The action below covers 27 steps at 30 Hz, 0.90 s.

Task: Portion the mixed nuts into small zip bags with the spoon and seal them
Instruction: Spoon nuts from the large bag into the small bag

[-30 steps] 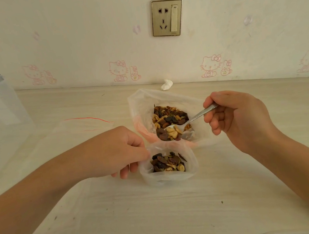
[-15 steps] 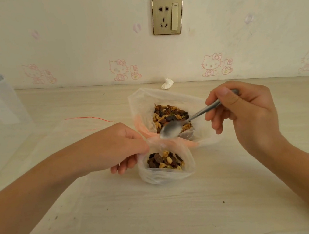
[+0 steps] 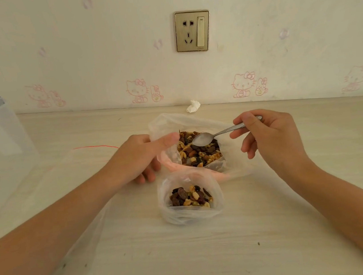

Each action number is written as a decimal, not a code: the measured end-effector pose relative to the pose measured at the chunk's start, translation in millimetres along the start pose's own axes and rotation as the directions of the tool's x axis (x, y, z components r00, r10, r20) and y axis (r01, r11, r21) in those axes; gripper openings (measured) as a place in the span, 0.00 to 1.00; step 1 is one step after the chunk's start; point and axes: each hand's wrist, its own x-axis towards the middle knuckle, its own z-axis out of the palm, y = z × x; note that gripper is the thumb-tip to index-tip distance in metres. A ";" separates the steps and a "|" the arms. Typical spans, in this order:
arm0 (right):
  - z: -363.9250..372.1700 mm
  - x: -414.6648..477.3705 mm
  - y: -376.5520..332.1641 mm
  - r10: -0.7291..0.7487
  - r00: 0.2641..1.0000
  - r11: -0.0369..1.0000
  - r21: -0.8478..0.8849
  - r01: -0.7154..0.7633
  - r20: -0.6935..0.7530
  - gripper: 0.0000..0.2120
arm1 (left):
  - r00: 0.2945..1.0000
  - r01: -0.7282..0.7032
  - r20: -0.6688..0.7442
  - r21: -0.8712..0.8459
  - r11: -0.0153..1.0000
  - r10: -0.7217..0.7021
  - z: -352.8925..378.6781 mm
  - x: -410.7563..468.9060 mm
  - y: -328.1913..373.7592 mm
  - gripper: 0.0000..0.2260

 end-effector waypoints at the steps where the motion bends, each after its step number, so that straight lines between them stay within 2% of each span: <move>1: 0.0 0.3 0.4 -0.004 1.000 1.000 -0.012 0.004 -0.001 0.13 | 1.000 -0.011 0.006 0.040 0.999 0.010 2.4 4.5 0.0 0.28; 3: -0.2 0.3 1.0 -0.012 1.000 1.000 -0.024 0.012 -0.003 0.13 | 1.000 -0.002 0.019 0.114 0.993 0.000 4.6 12.2 -3.1 0.21; 7: 0.4 0.4 1.6 -0.017 1.000 0.999 -0.029 0.017 -0.002 0.13 | 1.000 0.020 0.002 0.143 0.989 -0.021 1.9 17.3 -13.9 0.16; 14: 0.6 -1.7 -3.2 -0.058 0.997 0.991 -0.127 0.052 -0.041 0.14 | 0.997 -0.071 -0.022 0.095 0.993 0.073 8.9 14.7 -13.8 0.17; 18: 6.2 -5.3 -3.6 -0.079 0.997 0.979 -0.187 0.082 0.025 0.15 | 0.996 -0.087 0.022 0.045 0.995 0.086 9.6 15.5 -14.3 0.15; 23: 8.2 -4.8 -0.1 0.002 0.999 0.998 -0.066 0.001 0.044 0.15 | 0.990 -0.109 0.083 -0.082 0.991 0.116 15.3 11.8 -8.9 0.11; 27: 4.4 -1.3 3.6 0.044 0.998 0.999 -0.011 -0.043 0.034 0.14 | 0.985 -0.150 0.071 -0.125 0.981 0.160 19.9 7.5 -3.8 0.18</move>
